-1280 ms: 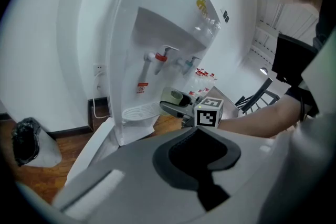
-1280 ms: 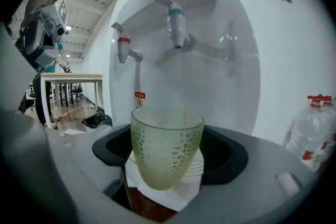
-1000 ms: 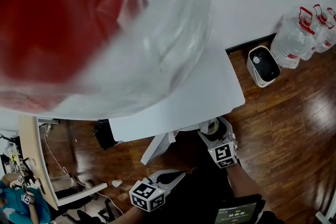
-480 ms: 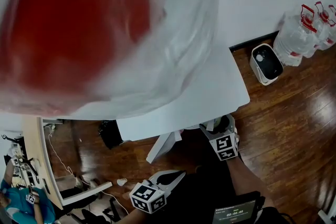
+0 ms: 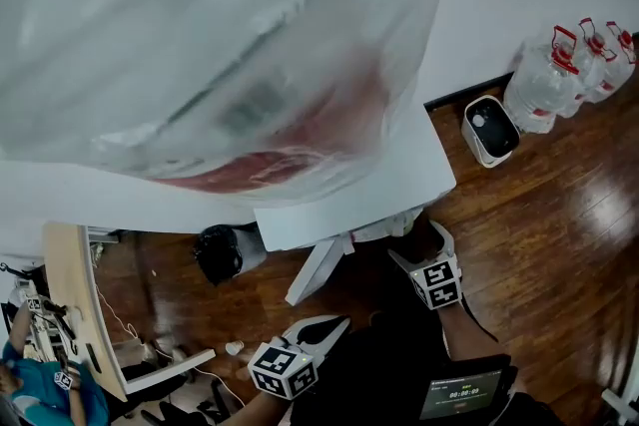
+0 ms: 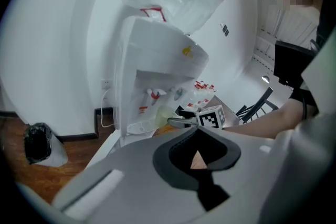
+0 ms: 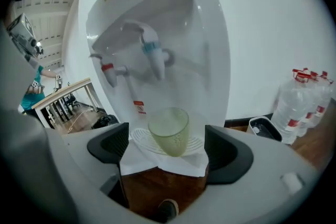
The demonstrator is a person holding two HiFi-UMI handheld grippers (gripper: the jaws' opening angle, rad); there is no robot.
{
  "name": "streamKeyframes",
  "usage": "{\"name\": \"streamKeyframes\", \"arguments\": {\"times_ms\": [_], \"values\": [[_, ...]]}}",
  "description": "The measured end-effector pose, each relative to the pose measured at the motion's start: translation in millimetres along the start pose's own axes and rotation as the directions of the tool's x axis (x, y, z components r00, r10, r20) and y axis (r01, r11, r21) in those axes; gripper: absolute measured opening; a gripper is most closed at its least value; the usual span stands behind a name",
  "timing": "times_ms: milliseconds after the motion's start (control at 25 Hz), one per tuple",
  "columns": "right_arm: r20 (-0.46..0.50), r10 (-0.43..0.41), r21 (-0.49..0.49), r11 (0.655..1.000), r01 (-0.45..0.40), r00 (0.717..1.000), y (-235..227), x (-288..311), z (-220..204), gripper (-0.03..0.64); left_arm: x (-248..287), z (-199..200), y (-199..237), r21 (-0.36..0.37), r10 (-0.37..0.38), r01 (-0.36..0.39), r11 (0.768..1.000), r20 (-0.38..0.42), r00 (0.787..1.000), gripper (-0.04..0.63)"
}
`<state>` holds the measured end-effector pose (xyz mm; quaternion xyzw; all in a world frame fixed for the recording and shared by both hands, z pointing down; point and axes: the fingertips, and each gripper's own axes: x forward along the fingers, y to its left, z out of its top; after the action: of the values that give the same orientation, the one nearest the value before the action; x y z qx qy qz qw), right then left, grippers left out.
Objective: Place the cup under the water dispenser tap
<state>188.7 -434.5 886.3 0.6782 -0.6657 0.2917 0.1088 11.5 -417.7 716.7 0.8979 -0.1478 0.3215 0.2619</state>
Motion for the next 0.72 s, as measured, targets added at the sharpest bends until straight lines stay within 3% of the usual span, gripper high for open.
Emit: {"name": "streamKeyframes", "arguments": {"times_ms": [120, 280, 520, 640, 720], "values": [[0.0, -0.002, 0.012, 1.0, 0.002, 1.0, 21, -49, 23, 0.445, -28, 22, -23, 0.063, -0.021, 0.019, 0.998, 0.043, 0.999, 0.003], [0.014, 0.004, -0.002, 1.0, -0.004, 1.0, 61, -111, 63, 0.442, -73, 51, -45, 0.038, -0.085, 0.081, 0.996, 0.151, 0.985, 0.002], [0.008, 0.047, -0.073, 0.996, -0.046, 0.999, 97, -171, 120, 0.441, -128, 114, -79, 0.107, -0.143, 0.109, 0.988, 0.385, 0.912, 0.003], [0.034, 0.055, -0.143, 0.988, -0.05, 0.998, 119, -204, 149, 0.43, -158, 132, -98, 0.113, -0.186, 0.15, 0.982, 0.457, 0.87, 0.102], [0.04, 0.065, -0.193, 0.98, -0.056, 0.997, 132, -220, 162, 0.412, -176, 136, -103, 0.127, -0.195, 0.152, 0.98, 0.486, 0.852, 0.118]]}}
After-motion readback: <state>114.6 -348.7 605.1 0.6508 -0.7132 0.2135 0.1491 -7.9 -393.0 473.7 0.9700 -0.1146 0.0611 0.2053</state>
